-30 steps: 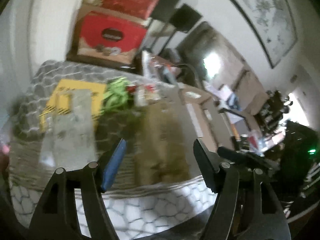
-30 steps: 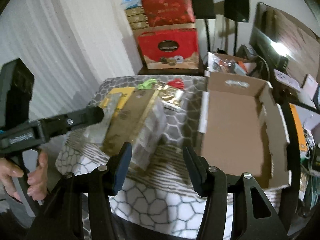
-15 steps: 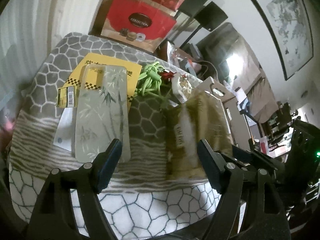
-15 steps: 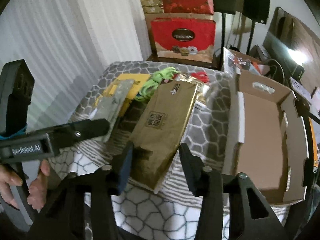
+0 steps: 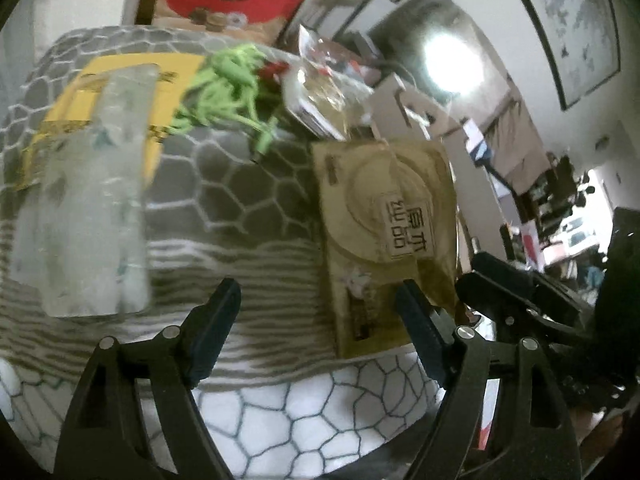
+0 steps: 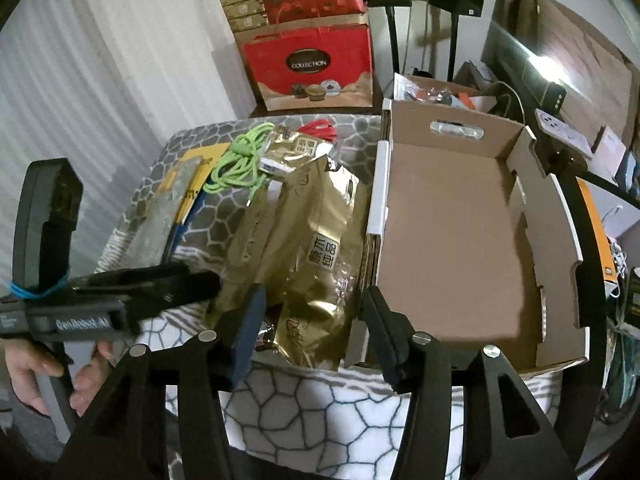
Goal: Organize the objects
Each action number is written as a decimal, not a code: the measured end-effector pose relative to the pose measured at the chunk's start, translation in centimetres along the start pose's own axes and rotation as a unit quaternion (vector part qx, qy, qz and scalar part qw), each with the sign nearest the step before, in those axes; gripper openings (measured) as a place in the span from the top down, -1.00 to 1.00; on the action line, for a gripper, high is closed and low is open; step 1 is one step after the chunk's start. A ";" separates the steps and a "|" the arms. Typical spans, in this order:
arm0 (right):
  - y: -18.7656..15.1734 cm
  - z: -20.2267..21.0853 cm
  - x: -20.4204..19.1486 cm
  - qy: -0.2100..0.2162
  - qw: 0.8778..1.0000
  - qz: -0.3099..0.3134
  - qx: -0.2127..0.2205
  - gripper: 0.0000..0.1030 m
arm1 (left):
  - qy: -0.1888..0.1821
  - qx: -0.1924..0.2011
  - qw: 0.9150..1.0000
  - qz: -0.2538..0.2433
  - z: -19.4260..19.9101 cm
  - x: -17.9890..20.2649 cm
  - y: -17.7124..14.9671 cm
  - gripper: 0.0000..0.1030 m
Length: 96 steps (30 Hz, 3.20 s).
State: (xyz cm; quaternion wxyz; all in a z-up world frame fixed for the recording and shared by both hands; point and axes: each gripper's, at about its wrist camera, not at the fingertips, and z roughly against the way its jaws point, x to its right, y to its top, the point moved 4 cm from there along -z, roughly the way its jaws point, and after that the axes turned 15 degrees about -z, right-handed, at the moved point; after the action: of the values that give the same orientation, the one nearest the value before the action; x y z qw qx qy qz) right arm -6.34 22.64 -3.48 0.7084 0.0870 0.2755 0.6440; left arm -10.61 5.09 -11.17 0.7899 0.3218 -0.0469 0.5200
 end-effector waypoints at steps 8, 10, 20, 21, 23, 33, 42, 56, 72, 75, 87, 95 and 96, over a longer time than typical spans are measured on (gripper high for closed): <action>0.3 1.0 1.0 0.005 1.000 -0.009 0.014 -0.04 | -0.029 0.000 1.000 0.008 -0.6 0.2 0.4 0.71; 0.8 1.8 2.1 -0.007 1.000 -0.014 0.025 -0.08 | -0.020 0.004 1.000 0.002 -0.3 0.5 0.6 0.81; 4.3 3.7 11.2 -0.118 0.989 -0.065 0.064 -0.16 | -0.019 0.029 0.999 0.000 1.7 0.9 0.7 0.93; 4.7 3.7 12.1 -0.130 0.987 -0.068 0.067 -0.16 | -0.017 0.028 0.999 0.001 1.9 0.8 0.8 0.93; 5.3 3.4 13.5 -0.149 0.984 -0.071 0.071 -0.16 | -0.009 0.022 1.000 0.003 1.9 0.6 0.8 0.86; 7.6 -0.2 18.1 -0.168 0.981 -0.089 0.029 -0.13 | 0.016 -0.007 1.000 -0.002 -0.4 0.2 0.3 0.46; 6.2 -2.8 18.5 -0.157 0.986 -0.059 -0.016 0.77 | -0.028 0.022 0.999 0.037 1.0 -0.8 0.4 0.76; 2.2 -1.6 13.9 -0.102 0.994 -0.029 -0.025 0.78 | -0.066 0.108 0.991 0.050 9.6 -1.2 2.3 0.78; 1.1 -1.4 12.8 -0.098 0.994 -0.045 -0.027 0.78 | -0.089 0.029 0.995 -0.044 2.4 7.4 7.6 0.78; 1.0 -1.3 12.9 -0.093 0.994 -0.052 -0.027 0.78 | -0.080 -0.004 0.995 -0.060 -0.1 8.4 8.1 0.78; 1.0 -1.2 13.1 -0.089 0.994 -0.064 -0.024 0.78 | 0.005 -0.054 0.987 -0.151 -2.6 10.3 9.4 0.39; 0.9 -1.1 13.1 -0.089 0.994 -0.065 -0.024 0.78 | 0.018 -0.004 0.989 -0.144 0.2 10.1 8.9 -0.12; 0.9 -1.1 13.1 -0.089 0.994 -0.065 -0.024 0.78 | 0.015 -0.008 0.989 -0.150 0.2 10.4 8.5 -0.12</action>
State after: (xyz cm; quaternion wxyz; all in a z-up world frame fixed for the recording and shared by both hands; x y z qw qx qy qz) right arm -7.45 35.06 -7.63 0.7724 0.1092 0.2011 0.5925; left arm -13.11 15.38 -2.85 0.8618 0.3116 0.0094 0.4001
